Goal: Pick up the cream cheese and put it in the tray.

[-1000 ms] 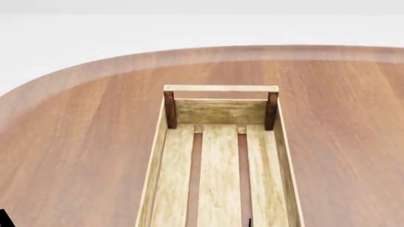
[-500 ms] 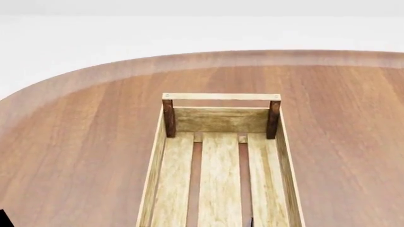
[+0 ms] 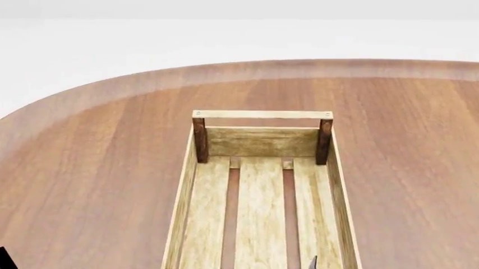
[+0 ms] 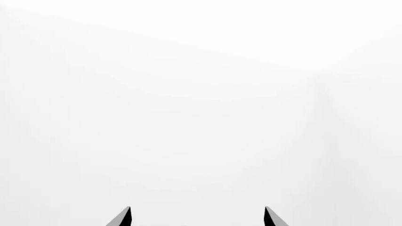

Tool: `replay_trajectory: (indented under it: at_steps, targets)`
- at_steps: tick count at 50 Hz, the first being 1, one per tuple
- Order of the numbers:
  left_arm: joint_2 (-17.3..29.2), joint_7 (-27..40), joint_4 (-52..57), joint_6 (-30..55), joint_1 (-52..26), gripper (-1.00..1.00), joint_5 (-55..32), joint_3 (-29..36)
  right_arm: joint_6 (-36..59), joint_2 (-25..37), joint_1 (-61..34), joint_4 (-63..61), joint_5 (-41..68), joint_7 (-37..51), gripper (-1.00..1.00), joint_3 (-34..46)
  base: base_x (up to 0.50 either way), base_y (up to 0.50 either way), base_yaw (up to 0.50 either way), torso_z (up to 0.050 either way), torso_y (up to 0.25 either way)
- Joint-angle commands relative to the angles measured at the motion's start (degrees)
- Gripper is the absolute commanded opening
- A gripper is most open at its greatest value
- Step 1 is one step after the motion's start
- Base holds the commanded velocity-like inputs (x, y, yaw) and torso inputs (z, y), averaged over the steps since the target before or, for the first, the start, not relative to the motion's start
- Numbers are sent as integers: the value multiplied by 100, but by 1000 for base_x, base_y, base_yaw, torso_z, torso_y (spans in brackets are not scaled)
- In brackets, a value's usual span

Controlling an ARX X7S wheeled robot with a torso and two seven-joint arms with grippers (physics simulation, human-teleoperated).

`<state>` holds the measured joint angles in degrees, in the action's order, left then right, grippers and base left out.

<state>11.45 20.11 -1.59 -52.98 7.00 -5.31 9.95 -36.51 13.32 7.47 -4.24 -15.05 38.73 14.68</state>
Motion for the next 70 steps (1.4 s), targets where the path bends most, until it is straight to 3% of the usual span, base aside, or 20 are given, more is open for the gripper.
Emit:
replay_trajectory:
  at_steps: [1, 12, 23, 38, 70]
  targets:
    - [28, 35, 6, 33, -15, 100, -31, 8, 247, -49, 20, -141, 262, 208, 100, -243, 0, 0, 0, 0, 0]
    - [26, 45, -69, 64, -78, 100, -31, 53, 271, -191, -102, 53, 436, 595, 100, -512, 0, 0, 0, 0, 0]
    - [38, 82, -66, 89, -82, 100, 5, 54, 525, -578, -28, -45, -114, 1603, 100, -1185, 0, 0, 0, 0, 0]
    - [79, 129, 18, 61, -20, 100, 0, 56, 1352, -1030, -187, 64, -7, 2476, 100, -1734, 0, 0, 0, 0, 0]
    - [142, 211, 90, -32, 51, 100, -19, 51, 2172, -779, -291, 257, 1325, 2766, 100, -2225, 0, 0, 0, 0, 0]
